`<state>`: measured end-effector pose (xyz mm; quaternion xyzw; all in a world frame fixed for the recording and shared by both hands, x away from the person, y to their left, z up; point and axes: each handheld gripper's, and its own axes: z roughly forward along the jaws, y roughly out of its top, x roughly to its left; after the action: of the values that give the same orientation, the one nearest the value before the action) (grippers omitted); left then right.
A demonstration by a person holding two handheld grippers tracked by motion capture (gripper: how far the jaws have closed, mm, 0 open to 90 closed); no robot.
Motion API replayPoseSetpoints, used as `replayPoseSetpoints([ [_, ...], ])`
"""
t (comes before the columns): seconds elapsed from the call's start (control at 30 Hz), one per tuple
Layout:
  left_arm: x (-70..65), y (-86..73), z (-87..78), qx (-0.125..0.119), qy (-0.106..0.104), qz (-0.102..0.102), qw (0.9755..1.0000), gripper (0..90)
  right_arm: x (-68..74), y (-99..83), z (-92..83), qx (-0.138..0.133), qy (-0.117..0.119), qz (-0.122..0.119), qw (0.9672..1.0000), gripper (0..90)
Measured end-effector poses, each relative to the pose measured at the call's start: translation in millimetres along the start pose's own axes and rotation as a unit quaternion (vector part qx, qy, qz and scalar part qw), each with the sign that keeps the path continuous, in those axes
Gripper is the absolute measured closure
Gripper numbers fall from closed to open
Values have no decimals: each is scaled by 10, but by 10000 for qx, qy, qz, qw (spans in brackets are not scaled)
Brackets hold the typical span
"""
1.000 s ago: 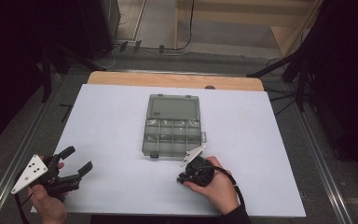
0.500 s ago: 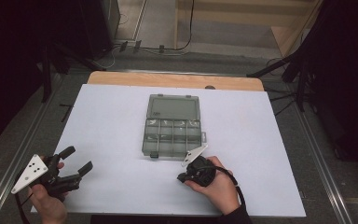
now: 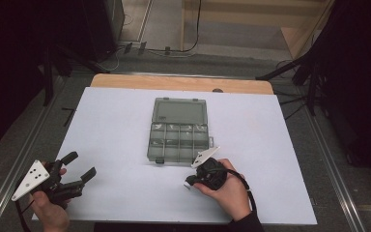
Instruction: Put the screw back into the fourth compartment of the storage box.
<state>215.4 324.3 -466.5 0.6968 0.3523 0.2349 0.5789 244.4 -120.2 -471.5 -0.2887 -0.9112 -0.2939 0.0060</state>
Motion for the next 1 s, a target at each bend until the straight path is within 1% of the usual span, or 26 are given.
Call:
replayPoseSetpoints([
  [0.1, -3, 0, 1, 1, -1, -5, 10000, 133, -13, 4, -38, -50, -28, 25, 10000, 897],
  [0.33, -11, 2, 1, 1, 2, -4, 10000, 133, -37, 29, -98, -72, -53, 23, 10000, 898],
  [0.63, -9, 4, -8, -26, -4, 8, 10000, 133, -92, 104, -215, -137, -127, -9, 9998, 898],
  [1.0, -17, 6, -10, -60, -3, -12, 10000, 133, -191, 216, -350, -198, -224, 33, 9995, 897],
])
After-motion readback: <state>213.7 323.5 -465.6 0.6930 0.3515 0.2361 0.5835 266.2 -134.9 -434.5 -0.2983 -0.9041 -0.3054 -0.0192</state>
